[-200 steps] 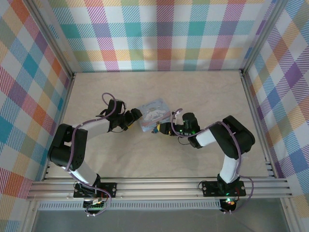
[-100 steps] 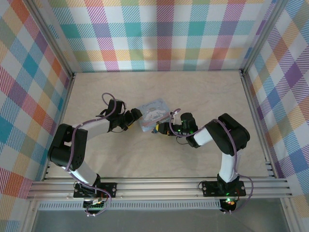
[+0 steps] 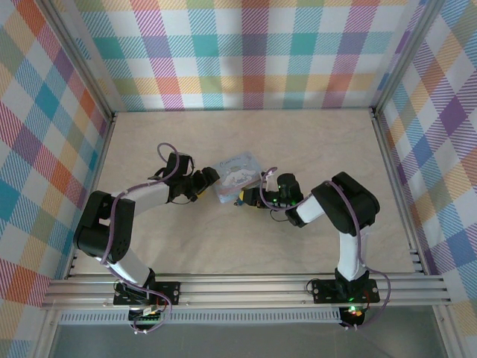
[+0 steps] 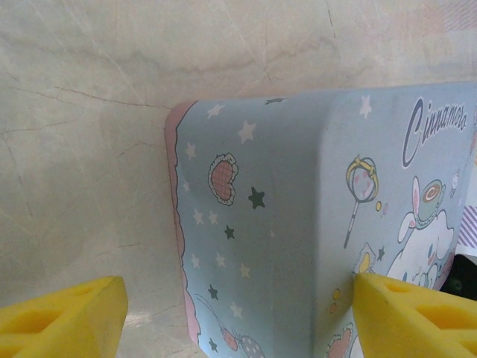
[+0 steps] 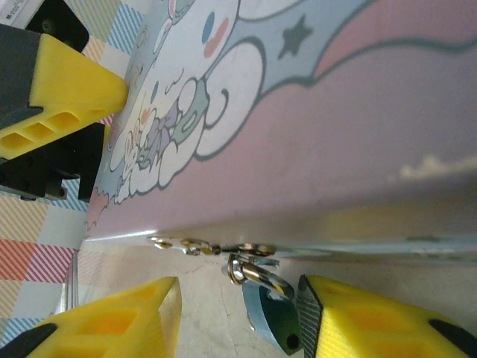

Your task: Unlock a padlock with a key

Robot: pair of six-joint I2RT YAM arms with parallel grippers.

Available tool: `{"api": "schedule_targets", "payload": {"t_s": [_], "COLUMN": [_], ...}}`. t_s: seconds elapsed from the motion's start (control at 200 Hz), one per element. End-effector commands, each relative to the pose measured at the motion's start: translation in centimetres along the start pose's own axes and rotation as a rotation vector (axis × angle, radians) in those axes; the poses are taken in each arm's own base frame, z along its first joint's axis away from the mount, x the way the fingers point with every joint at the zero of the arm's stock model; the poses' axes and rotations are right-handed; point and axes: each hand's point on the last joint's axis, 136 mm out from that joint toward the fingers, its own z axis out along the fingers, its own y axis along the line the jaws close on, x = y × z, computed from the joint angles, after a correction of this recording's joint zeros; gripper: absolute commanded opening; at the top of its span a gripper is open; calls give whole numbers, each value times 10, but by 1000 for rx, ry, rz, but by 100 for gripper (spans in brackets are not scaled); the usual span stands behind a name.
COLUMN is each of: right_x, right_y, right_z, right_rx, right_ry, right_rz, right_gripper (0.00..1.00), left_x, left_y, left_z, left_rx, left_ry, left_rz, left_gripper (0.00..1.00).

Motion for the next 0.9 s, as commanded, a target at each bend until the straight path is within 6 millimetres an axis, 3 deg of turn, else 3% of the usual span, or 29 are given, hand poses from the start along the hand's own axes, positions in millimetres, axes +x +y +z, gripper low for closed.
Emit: {"api": "schedule_targets", "payload": {"t_s": [0.0,0.895], "right_x": [-5,5], "right_y": [12,4], "right_z": [5,2], "right_rx": [-52,-35], "right_ry": [-9,4], "right_rz": [-20,-3], "right_gripper": [44,20], "left_x": [27,27], "left_y": [45,46], "left_z": [3,1], "left_rx": [-180,-185], "left_ry": [76,72], "left_rz": [-53,-52], "left_gripper": [77,77]}}
